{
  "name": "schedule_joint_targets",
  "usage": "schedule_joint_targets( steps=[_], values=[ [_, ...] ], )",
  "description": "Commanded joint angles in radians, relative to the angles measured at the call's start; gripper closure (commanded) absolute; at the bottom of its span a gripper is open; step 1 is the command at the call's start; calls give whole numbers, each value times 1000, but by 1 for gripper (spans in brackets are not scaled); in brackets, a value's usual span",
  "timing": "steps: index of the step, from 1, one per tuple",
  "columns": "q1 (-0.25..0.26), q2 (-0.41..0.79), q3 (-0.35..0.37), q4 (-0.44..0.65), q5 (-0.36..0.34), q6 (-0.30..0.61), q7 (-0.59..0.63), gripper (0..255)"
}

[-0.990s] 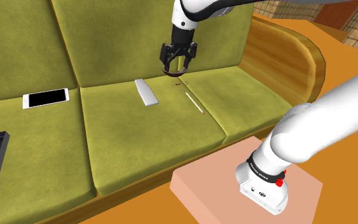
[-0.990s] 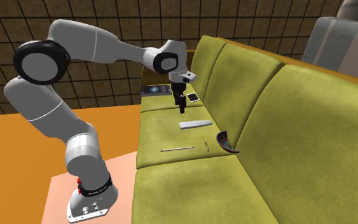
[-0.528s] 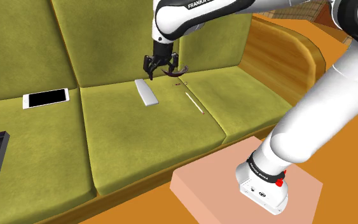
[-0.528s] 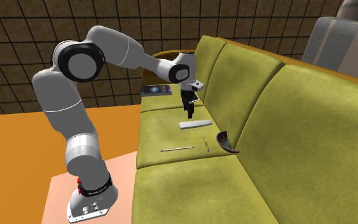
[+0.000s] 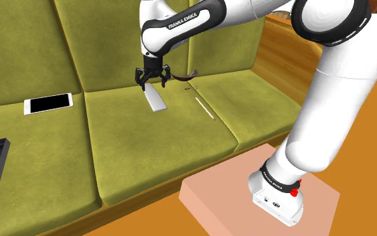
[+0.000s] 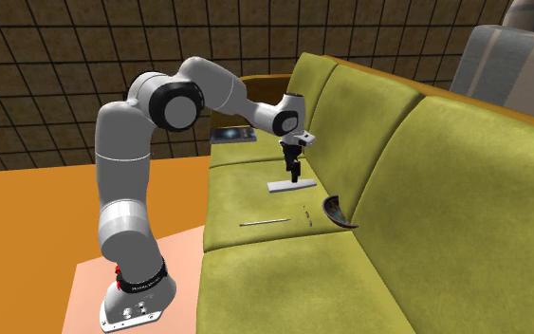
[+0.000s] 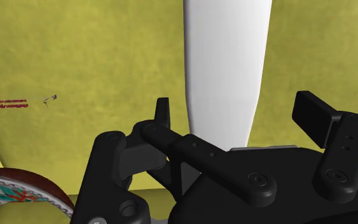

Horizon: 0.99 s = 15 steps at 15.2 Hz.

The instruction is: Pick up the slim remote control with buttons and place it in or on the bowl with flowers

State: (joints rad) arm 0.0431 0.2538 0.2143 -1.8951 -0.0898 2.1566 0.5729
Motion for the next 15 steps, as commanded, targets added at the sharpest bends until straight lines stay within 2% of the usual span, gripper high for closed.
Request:
schedule_joint_targets(
  steps=[1,8,15],
  values=[
    [3,40,-4,25,-11,12,10,0],
    [6,85,-11,-5,-25,86,19,0],
    [6,86,-11,-5,-25,86,19,0]
  ],
)
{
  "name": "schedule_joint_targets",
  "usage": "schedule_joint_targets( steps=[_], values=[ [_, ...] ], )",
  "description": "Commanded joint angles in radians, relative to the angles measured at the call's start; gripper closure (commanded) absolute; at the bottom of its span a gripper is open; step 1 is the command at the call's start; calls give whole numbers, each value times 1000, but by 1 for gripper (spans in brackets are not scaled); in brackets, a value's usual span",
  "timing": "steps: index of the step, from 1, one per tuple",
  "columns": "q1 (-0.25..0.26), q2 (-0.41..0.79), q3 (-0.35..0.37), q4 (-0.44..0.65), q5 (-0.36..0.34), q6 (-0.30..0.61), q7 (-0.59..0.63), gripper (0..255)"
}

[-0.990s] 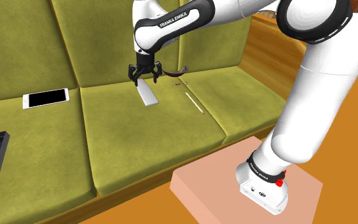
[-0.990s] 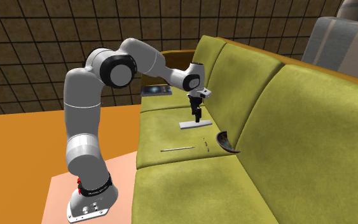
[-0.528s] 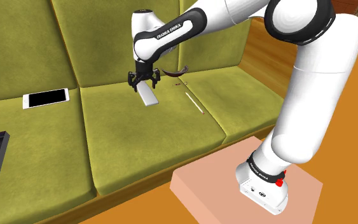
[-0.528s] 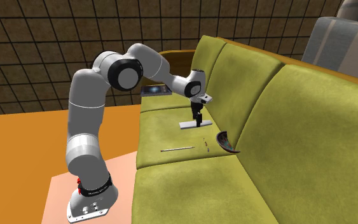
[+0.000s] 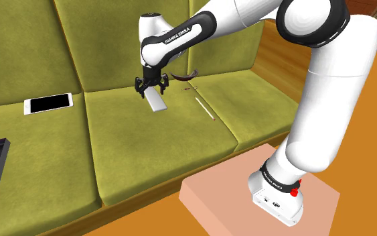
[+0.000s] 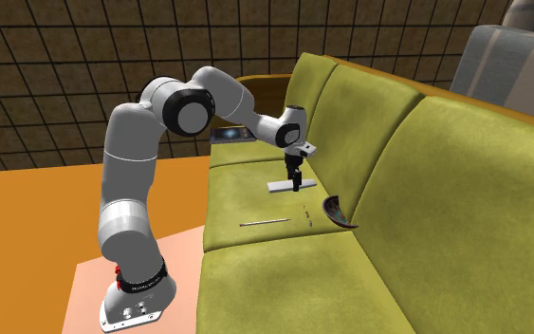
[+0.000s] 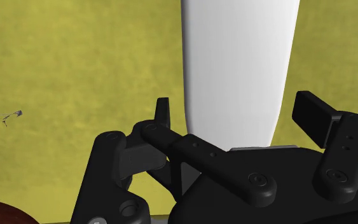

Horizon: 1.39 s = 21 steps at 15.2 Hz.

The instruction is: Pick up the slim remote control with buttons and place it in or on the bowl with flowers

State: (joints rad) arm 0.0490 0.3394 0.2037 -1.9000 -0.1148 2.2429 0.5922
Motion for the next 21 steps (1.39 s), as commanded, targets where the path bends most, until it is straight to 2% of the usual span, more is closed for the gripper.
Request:
schedule_joint_targets(
  steps=[1,10,21],
  values=[
    [0,0,0,0,0,0,0,255],
    [0,0,0,0,0,0,0,255],
    [-5,-69,8,59,23,-126,-17,255]
  ],
)
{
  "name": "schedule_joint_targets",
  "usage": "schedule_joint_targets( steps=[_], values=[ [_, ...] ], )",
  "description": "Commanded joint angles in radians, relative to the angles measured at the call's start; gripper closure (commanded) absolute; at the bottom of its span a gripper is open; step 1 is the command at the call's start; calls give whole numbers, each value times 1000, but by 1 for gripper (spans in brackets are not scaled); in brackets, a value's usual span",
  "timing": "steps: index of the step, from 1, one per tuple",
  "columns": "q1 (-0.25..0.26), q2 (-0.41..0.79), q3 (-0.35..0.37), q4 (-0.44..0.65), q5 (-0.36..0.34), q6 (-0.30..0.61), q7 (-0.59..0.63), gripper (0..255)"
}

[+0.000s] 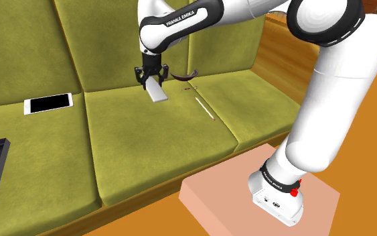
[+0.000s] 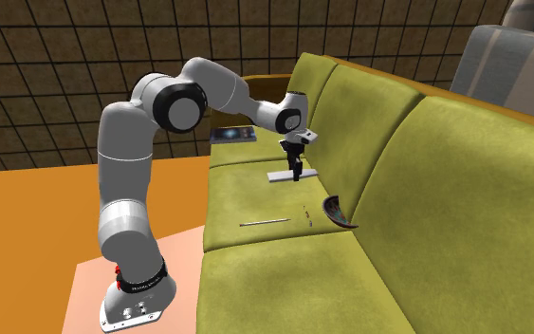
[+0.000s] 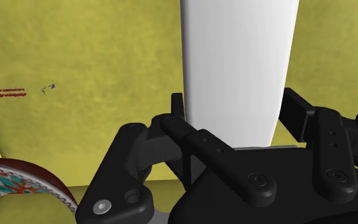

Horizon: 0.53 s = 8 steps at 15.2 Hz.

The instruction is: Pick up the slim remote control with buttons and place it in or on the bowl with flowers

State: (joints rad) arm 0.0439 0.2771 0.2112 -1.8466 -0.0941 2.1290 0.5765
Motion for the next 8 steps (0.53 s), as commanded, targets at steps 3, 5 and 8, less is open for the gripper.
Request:
schedule_joint_targets(
  steps=[3,5,8],
  values=[
    [-1,-22,2,26,7,-48,-5,255],
    [-2,-31,3,42,10,-72,-7,255],
    [-2,-44,4,66,14,-108,-11,255]
  ],
)
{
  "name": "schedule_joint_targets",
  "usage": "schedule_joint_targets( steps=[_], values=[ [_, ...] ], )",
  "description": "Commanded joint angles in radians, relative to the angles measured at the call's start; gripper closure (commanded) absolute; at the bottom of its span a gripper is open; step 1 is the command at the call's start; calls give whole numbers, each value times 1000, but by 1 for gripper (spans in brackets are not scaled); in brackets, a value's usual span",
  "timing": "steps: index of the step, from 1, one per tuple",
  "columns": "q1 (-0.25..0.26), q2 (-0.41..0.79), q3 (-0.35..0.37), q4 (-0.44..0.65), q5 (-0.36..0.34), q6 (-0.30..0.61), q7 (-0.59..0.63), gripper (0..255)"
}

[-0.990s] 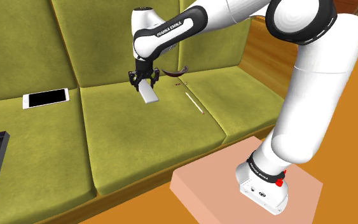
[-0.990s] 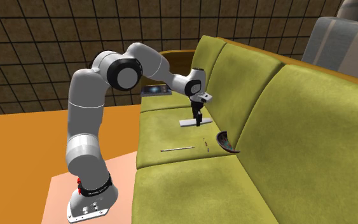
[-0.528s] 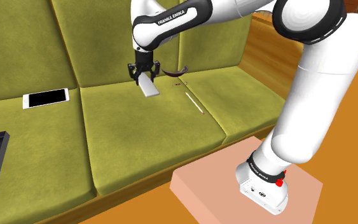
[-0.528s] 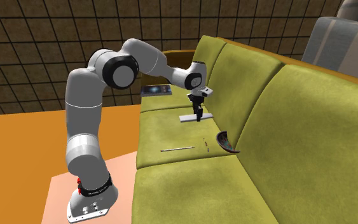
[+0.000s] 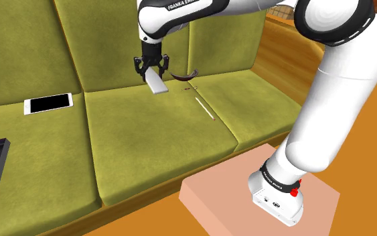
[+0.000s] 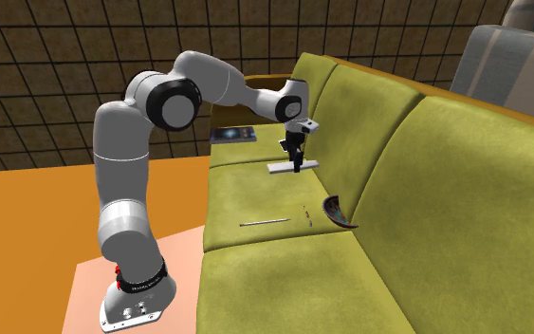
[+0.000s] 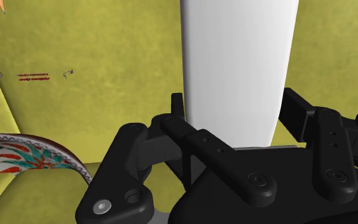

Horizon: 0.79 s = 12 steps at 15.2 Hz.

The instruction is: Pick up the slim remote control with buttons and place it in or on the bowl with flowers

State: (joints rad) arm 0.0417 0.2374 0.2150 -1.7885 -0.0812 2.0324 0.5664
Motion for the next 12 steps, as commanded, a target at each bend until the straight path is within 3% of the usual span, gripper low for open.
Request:
schedule_joint_targets(
  steps=[1,8,12],
  values=[
    [0,-8,1,17,2,-24,-2,255],
    [0,-27,3,79,9,-105,-7,255],
    [-53,-18,-31,93,16,-108,-96,255]
  ],
)
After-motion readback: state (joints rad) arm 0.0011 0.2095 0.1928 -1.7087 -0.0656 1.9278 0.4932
